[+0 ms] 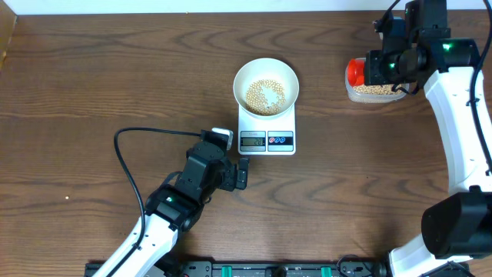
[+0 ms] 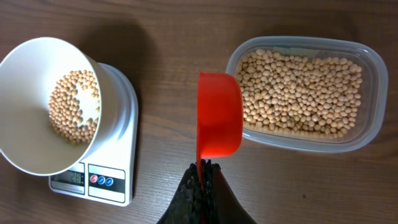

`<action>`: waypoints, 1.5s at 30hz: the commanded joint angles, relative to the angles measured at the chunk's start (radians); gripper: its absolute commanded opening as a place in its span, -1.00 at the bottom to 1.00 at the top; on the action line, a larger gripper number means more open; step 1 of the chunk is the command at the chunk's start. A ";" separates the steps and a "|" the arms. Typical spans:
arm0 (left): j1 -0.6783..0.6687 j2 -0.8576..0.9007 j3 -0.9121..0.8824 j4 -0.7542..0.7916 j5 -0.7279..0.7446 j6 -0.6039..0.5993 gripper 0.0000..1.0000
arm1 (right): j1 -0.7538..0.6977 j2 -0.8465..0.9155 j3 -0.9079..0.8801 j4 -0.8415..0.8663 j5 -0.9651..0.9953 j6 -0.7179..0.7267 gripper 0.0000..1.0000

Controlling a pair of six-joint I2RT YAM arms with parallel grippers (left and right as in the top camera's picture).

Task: Scoop item into bowl and weigh 50g on scale
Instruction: 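Lower the scoop into the tub and scoop more chickpeas, right gripper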

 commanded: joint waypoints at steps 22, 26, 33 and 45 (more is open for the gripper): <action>-0.002 0.002 -0.001 -0.001 -0.013 0.006 0.99 | -0.001 -0.005 0.003 -0.002 -0.048 0.002 -0.98; -0.002 0.002 -0.001 -0.001 -0.013 0.006 0.98 | -0.001 -0.005 0.003 -0.002 -0.048 0.002 -0.98; -0.002 0.002 -0.001 -0.001 -0.013 0.006 0.98 | -0.001 -0.005 0.003 -0.002 -0.051 0.002 -0.98; -0.002 0.002 -0.001 -0.001 -0.013 0.006 0.98 | -0.001 -0.005 0.003 0.026 -0.047 -0.005 -0.98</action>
